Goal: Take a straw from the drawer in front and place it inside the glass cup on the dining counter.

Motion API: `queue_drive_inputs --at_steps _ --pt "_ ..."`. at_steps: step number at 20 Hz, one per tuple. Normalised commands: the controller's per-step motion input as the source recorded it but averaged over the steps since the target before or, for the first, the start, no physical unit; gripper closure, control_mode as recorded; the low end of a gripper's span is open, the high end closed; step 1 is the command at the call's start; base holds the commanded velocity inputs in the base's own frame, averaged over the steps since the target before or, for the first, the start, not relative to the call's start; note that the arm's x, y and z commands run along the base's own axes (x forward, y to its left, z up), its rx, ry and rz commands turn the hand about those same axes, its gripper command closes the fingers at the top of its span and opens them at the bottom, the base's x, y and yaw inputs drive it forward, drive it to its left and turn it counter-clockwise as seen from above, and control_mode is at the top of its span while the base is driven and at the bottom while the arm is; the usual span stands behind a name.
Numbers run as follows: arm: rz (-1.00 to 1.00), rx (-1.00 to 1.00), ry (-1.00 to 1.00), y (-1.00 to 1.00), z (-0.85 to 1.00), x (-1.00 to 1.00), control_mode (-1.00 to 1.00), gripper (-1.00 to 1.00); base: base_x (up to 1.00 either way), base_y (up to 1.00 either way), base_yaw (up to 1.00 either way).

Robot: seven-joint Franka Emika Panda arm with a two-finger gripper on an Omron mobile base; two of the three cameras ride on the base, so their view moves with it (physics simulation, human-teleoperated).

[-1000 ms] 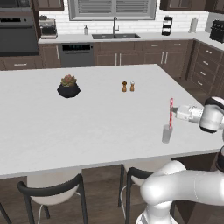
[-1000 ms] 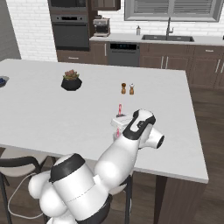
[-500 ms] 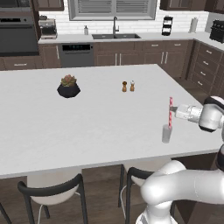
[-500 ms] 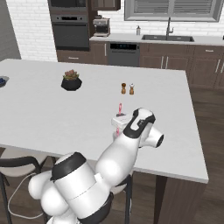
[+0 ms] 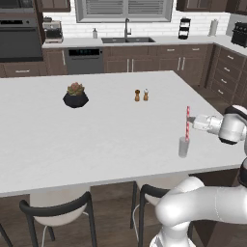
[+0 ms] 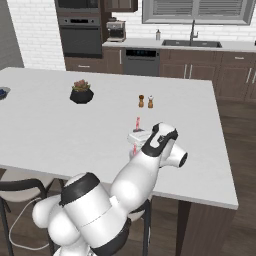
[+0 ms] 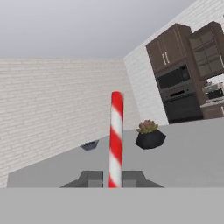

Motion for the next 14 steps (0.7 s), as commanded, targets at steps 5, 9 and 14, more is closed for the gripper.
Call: queue_drive_inputs --at_steps 5,9,14 --pt "-0.01 0.0 0.0 0.0 0.04 -0.07 -1.0 1.0 0.0 0.0 0.0" --pt "-0.02 0.0 -0.02 0.0 0.31 -0.25 -1.0 1.0 0.0 0.0 0.0" --pt "-0.04 0.0 0.0 0.0 0.16 -0.13 -1.0 1.0 0.0 0.0 0.0"
